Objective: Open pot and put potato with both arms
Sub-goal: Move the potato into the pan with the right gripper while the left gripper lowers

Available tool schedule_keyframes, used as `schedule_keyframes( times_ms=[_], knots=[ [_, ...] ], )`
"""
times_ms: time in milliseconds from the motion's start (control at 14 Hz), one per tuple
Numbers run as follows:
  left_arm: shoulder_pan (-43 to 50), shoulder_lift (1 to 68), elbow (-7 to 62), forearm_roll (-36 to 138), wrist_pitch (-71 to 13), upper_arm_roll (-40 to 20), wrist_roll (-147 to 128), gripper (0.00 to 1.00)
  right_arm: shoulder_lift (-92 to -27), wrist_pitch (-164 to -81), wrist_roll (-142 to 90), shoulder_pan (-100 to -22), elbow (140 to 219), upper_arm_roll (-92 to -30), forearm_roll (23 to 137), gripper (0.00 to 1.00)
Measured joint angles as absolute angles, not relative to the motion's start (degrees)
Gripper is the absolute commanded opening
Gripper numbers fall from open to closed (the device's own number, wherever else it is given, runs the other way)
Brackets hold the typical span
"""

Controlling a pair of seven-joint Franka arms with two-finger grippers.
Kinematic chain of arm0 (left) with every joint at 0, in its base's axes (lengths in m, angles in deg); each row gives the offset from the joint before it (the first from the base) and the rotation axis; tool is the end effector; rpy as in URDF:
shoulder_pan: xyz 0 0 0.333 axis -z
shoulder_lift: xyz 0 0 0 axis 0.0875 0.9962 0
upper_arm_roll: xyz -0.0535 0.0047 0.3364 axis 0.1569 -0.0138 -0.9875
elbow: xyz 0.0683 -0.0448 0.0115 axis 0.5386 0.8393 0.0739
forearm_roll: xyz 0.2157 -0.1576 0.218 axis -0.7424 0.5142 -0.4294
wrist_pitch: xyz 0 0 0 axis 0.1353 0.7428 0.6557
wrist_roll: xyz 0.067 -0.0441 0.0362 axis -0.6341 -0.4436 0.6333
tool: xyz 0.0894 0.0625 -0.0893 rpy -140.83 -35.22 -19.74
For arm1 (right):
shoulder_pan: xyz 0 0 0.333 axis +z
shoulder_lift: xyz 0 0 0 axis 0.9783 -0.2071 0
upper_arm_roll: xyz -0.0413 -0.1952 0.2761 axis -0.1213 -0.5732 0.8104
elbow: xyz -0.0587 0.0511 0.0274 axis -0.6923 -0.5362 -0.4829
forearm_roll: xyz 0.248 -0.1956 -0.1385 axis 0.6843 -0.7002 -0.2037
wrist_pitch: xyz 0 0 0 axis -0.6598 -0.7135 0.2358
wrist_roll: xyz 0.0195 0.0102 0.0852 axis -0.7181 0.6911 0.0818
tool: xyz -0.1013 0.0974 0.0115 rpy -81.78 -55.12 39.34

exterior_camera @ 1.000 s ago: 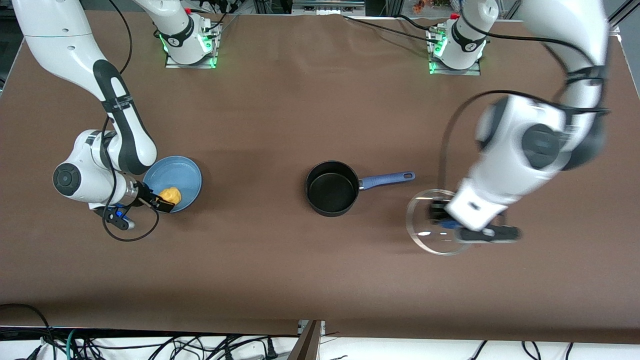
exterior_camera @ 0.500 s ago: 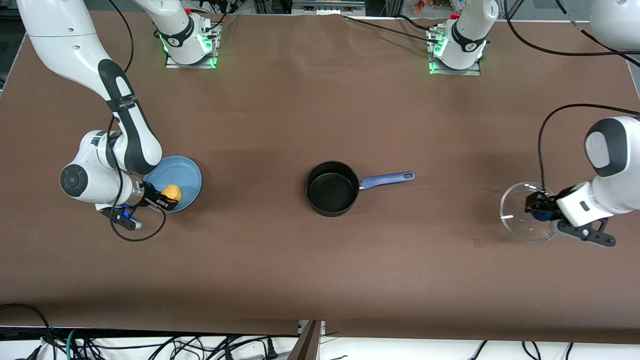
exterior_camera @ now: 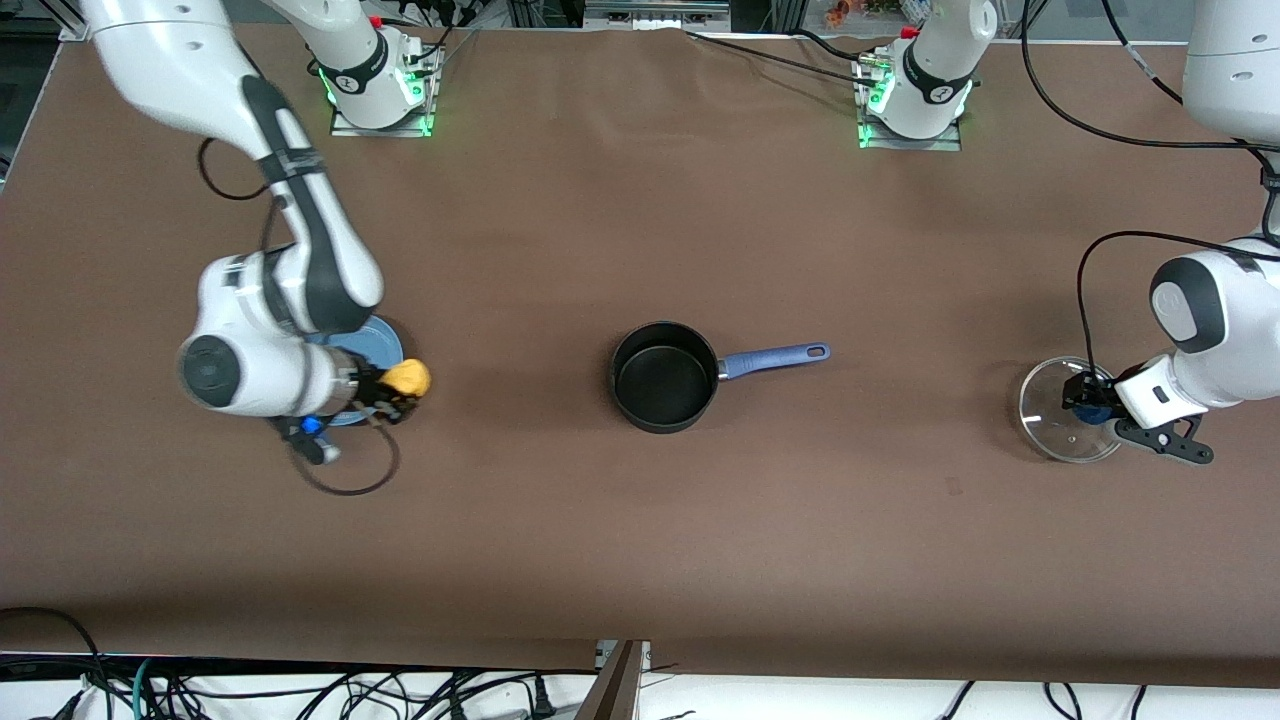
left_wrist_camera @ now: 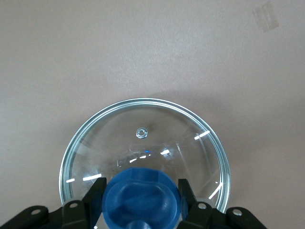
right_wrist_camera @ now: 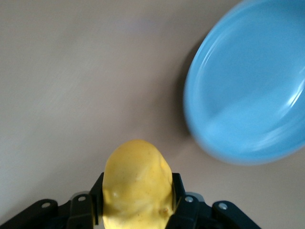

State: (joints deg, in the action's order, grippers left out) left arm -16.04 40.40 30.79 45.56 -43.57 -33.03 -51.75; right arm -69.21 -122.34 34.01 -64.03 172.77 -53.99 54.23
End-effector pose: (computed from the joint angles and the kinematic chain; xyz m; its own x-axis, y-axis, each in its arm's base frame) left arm 0.6027 0.1658 0.2606 0.9518 -0.3046 -0.0366 -0.3037 -0.9524 0.0266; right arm 0.6142 0.1860 0.2958 0.6826 -0.6905 -0.2393 -0.7016 -0.7109 0.0499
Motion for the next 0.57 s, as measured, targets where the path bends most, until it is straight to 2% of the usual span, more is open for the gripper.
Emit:
schedule_keyframes(
  times_ms=[214, 286, 357, 429, 500, 571],
  knots=[
    [-16.2, 41.5, 32.1, 48.5, -44.9, -33.1, -51.8, 0.57, -69.5, -123.1, 48.4, -57.1, 169.2, -52.8, 61.5, 0.44],
    [-16.3, 42.0, 32.2, 49.0, -45.1, -33.1, -51.9, 0.66, -70.0, -124.1, 53.2, -54.8, 167.4, -52.7, 63.3, 0.44],
    [-16.4, 42.0, 32.2, 49.1, -45.2, -33.1, -51.9, 0.92, -70.9, -125.2, 58.1, -52.8, 165.5, -52.6, 64.1, 0.44],
    [-16.4, 42.0, 32.2, 49.2, -45.2, -33.1, -51.9, 1.0, -72.0, -126.7, 62.6, -50.8, 163.7, -52.5, 64.4, 0.44],
    [-16.5, 42.0, 32.2, 49.3, -45.2, -33.1, -51.9, 1.0, -73.2, -129.0, 66.8, -48.8, 162.4, -52.4, 64.6, 0.5],
    [-16.5, 42.0, 32.0, 49.3, -45.2, -33.1, -51.9, 1.0, -74.4, -132.3, 70.7, -46.8, 161.6, -52.4, 64.6, 0.75]
  ],
)
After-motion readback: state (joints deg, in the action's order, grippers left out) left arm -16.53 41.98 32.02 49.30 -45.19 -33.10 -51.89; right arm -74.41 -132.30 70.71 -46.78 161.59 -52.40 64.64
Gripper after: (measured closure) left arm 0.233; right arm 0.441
